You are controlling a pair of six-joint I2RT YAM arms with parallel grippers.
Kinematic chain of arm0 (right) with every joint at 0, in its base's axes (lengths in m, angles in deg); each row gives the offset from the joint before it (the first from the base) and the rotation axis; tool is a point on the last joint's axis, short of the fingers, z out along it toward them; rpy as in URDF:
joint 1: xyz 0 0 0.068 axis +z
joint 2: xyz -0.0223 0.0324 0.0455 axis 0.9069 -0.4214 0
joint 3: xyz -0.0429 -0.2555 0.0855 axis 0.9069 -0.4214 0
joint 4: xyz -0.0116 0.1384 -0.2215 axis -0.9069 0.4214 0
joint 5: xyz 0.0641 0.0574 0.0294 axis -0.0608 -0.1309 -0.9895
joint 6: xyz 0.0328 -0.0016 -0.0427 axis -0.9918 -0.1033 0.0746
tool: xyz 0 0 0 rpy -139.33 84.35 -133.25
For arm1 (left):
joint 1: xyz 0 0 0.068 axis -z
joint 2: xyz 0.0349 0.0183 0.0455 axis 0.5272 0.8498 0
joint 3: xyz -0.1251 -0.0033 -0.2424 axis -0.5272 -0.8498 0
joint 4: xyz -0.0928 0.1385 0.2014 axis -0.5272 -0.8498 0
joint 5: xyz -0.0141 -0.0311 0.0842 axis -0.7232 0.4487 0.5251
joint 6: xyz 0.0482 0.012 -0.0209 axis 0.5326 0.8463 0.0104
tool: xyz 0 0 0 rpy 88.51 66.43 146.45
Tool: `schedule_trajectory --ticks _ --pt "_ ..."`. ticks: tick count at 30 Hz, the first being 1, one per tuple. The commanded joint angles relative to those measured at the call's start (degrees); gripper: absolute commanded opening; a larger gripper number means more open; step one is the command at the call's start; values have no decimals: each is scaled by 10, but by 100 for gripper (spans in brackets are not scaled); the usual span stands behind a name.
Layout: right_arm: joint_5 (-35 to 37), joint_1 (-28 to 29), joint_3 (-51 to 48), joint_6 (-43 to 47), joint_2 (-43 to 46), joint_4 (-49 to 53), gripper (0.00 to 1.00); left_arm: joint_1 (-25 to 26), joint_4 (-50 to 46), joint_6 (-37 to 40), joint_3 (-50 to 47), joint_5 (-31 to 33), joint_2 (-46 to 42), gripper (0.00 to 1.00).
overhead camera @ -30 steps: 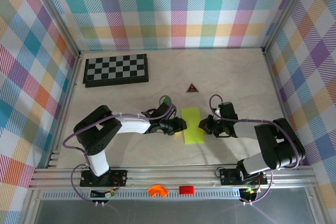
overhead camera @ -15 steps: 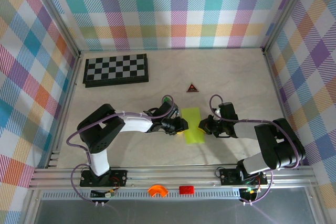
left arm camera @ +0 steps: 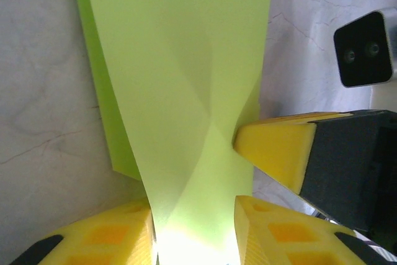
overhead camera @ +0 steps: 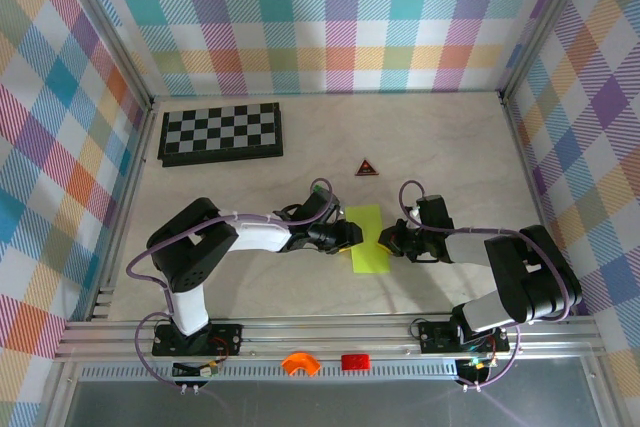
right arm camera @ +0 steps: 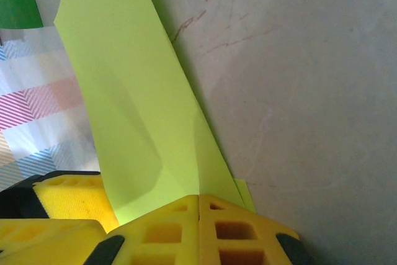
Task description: Fold a paper plane with a square sheet of paper (pick it up from the middle)
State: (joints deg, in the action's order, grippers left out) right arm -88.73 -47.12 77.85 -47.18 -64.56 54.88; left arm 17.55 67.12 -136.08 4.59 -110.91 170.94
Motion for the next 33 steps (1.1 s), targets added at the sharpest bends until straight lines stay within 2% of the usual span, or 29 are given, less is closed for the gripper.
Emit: schedule_trajectory --ticks 1,8,14,18,24,29,31,33 --pt "31 -1 -19 -6 -22 52 6 3 3 15 17 -10 5 37" --pt "28 -2 -23 -7 -17 44 7 3 -9 13 11 4 -2 32" --pt "13 -1 -28 -3 6 23 13 2 -9 11 5 4 -3 13" --pt "-11 -1 -26 -2 39 1 24 2 -6 9 -2 4 -8 6" --pt "-20 0 -21 17 138 33 55 -9 -12 0 -31 9 -38 4" --pt "6 17 -32 60 231 72 61 -28 -13 -12 -61 -12 -67 4" --pt "41 51 -48 83 279 67 65 -32 -18 -14 -71 -14 -86 4" --pt "111 105 -56 117 327 86 64 -33 -30 -13 -75 -10 -100 4"
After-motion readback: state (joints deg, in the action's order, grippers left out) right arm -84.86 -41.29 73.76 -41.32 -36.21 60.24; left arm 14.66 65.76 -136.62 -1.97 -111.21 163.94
